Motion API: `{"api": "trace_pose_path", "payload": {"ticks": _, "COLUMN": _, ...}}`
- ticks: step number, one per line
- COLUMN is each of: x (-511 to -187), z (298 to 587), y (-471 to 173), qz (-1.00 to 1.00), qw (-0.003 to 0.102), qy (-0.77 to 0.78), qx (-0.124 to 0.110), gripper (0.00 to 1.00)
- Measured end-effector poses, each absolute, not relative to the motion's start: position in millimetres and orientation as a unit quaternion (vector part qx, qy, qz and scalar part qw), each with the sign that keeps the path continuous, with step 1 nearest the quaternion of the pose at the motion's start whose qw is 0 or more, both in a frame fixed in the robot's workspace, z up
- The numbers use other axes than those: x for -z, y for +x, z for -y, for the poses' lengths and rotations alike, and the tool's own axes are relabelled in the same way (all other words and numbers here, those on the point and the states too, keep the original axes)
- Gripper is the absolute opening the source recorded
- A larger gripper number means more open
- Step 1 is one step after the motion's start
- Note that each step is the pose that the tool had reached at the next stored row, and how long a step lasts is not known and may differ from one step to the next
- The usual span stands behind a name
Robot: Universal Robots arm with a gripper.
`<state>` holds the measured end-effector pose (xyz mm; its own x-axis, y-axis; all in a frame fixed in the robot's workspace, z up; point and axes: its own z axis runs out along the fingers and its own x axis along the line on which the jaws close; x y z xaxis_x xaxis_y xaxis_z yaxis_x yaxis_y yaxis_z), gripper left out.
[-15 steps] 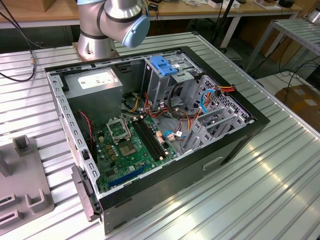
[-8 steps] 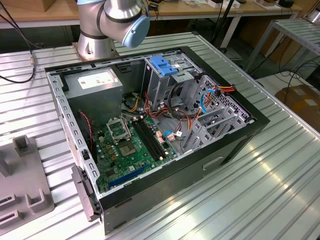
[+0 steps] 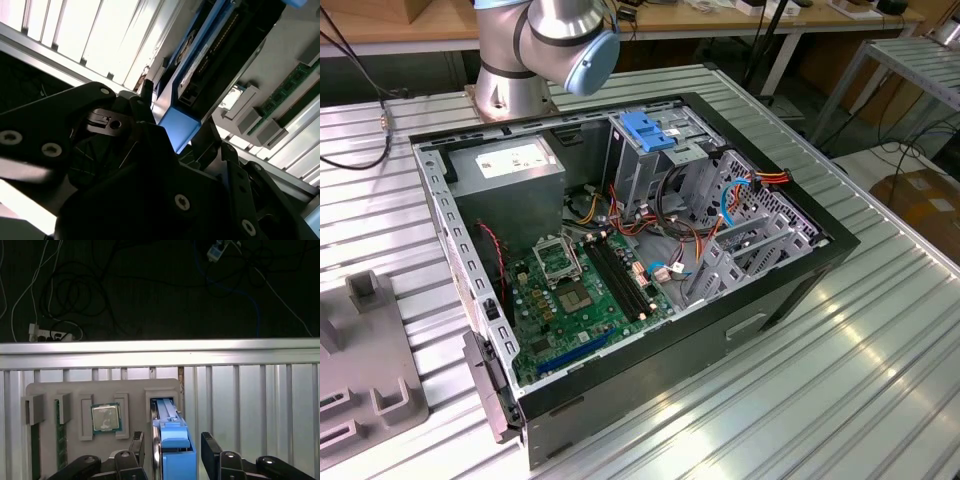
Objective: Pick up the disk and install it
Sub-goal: 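Pick up the disk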
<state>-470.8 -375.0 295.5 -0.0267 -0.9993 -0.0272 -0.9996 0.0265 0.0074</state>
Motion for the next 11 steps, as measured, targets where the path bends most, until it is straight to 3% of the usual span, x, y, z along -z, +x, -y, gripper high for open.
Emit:
{"api": "trace_pose_path", "payload": {"ticks": 3, "x": -294.6, "z": 375.0, "y": -470.8, "qz": -0.716, "qw": 0.007, "qy": -0.698, "qx": -0.012, "gripper": 0.56}}
{"api": "trace_pose_path", "payload": {"ticks": 6, "x": -294.4, "z": 375.0, "y": -470.8, "qz": -0.716, "qw": 0.007, "qy": -0.698, "qx": -0.012, "gripper": 0.42}}
{"api": "trace_pose_path", "payload": {"ticks": 11, "x": -294.2, "z": 375.0, "y": -470.8, "qz": -0.716, "qw": 0.007, "qy": -0.698, "qx": -0.012, "gripper": 0.42}}
